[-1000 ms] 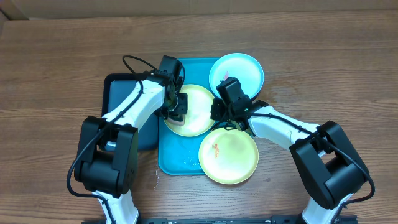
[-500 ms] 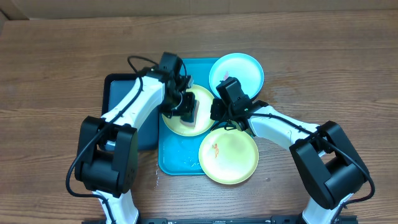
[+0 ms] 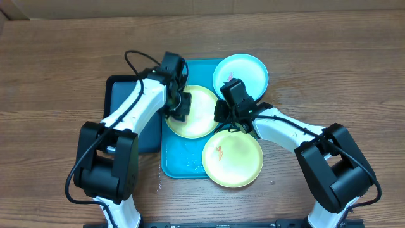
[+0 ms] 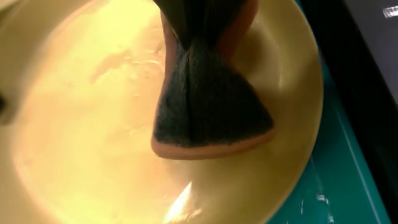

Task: Clean dirty plates on tray and stack at the side
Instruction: 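Scrub the upper yellow plate with the sponge in the left gripper, then return the sponge to the black tray and withdraw the left gripper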

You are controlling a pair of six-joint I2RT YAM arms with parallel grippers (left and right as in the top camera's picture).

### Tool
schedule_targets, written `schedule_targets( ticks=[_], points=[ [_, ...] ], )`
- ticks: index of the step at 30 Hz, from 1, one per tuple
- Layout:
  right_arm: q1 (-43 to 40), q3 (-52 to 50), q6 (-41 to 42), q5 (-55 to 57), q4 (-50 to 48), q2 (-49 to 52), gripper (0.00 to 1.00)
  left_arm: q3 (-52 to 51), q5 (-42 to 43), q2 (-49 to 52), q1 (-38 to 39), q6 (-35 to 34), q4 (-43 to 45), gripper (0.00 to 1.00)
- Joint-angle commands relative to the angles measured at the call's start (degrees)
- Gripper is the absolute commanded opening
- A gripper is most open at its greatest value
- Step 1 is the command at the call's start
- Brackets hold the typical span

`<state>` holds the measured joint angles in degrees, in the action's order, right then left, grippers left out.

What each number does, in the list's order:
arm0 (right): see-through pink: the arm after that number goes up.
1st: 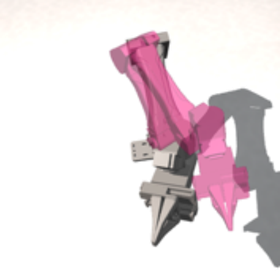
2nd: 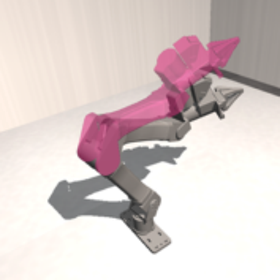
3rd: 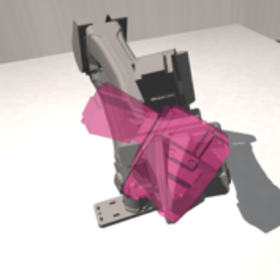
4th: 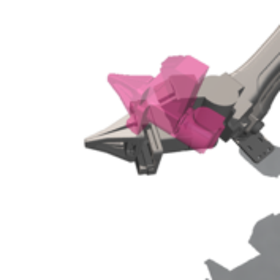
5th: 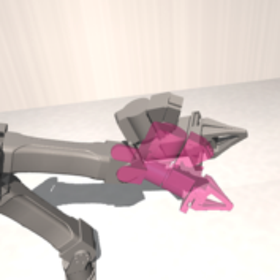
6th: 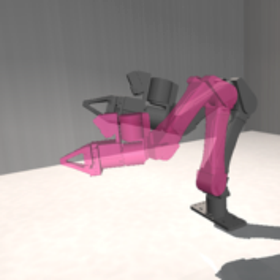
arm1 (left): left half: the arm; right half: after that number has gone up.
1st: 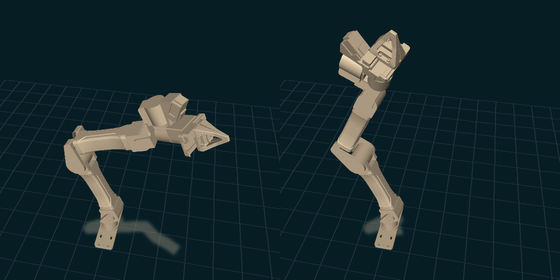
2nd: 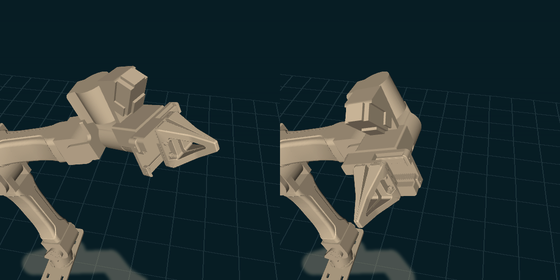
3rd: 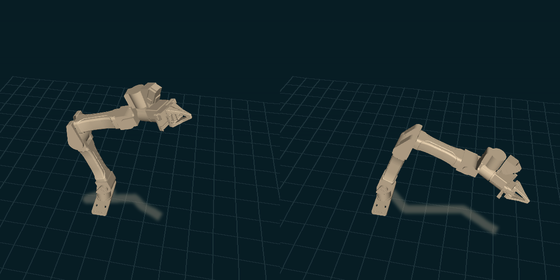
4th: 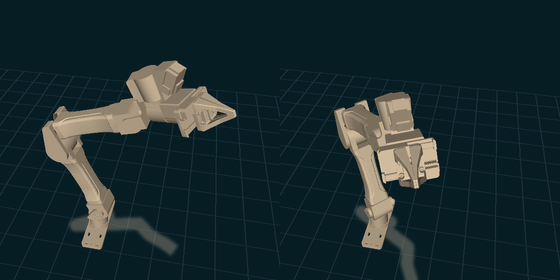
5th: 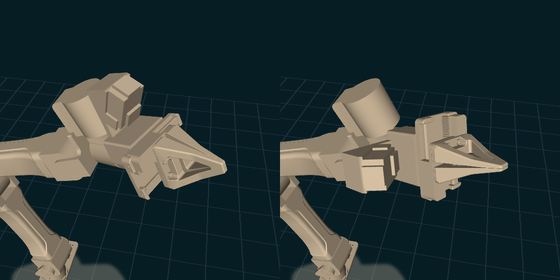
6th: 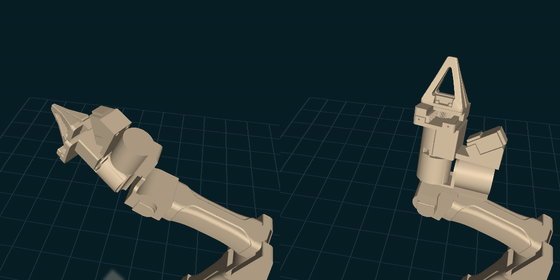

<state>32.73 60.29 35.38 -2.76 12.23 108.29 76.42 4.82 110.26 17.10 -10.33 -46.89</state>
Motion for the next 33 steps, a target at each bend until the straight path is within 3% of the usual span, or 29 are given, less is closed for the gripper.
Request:
schedule_targets(
  ticks=[1,8,14,21,33],
  points=[
    [0.33,-0.22,0.22,-0.33,-0.31,0.28,0.04,-3.87,-2.4,-0.37,-0.55,-1.33,2.38,0.04],
    [0.33,-0.22,0.22,-0.33,-0.31,0.28,0.04,-8.31,0.17,-0.11,-0.59,-1.73,6.75,0.04],
    [0.33,-0.22,0.24,-0.33,-0.33,0.28,0.04,-8.0,14.12,-0.11,-0.59,-1.22,7.26,0.04],
    [0.33,-0.22,0.22,-0.35,-0.31,0.28,0.04,-7.61,27.74,-0.13,-0.66,-1.16,15.13,0.04],
    [0.33,-0.22,0.22,-0.33,-0.35,0.28,0.04,10.34,16.26,-7.1,-8.87,1.36,-7.26,0.04]
  ],
)
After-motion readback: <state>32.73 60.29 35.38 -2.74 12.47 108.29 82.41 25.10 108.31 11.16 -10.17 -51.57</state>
